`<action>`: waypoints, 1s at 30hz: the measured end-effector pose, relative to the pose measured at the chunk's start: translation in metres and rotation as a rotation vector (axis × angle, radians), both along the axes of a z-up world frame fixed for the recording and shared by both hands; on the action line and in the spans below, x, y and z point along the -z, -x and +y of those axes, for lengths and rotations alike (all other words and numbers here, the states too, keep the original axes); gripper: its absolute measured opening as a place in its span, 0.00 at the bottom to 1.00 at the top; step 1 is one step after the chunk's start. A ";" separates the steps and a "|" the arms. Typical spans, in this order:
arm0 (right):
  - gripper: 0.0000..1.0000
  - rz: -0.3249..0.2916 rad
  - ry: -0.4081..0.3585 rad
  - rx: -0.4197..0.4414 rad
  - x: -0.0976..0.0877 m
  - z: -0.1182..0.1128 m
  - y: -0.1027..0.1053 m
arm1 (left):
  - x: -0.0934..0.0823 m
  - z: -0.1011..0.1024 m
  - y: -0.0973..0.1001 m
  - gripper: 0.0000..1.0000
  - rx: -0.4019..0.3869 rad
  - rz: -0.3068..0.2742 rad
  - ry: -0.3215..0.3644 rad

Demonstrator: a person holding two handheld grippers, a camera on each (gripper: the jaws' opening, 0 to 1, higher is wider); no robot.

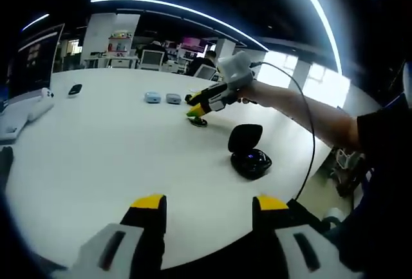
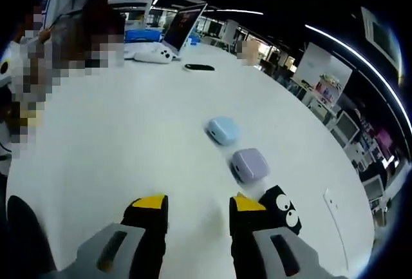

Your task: Pick up the earbuds from the table and place the earbuds into the earbud case

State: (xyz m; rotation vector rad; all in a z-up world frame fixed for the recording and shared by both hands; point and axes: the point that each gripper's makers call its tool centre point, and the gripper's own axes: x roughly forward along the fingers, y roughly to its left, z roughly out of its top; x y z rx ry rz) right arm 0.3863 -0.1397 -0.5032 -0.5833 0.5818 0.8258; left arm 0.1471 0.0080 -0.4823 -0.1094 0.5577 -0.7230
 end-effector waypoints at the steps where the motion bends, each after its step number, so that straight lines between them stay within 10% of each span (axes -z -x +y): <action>1: 0.37 0.001 0.004 0.001 0.000 -0.002 0.000 | 0.000 0.000 0.000 0.55 0.000 0.000 0.000; 13: 0.30 0.000 0.003 0.004 -0.015 -0.019 0.011 | 0.001 -0.006 0.002 0.55 0.005 0.003 0.003; 15: 0.20 0.074 -0.014 -0.031 -0.021 -0.014 0.025 | 0.001 -0.007 0.002 0.55 0.007 0.004 0.002; 30: 0.25 0.259 0.194 -0.263 -0.010 0.004 0.056 | -0.006 -0.011 0.014 0.57 0.061 -0.042 -0.045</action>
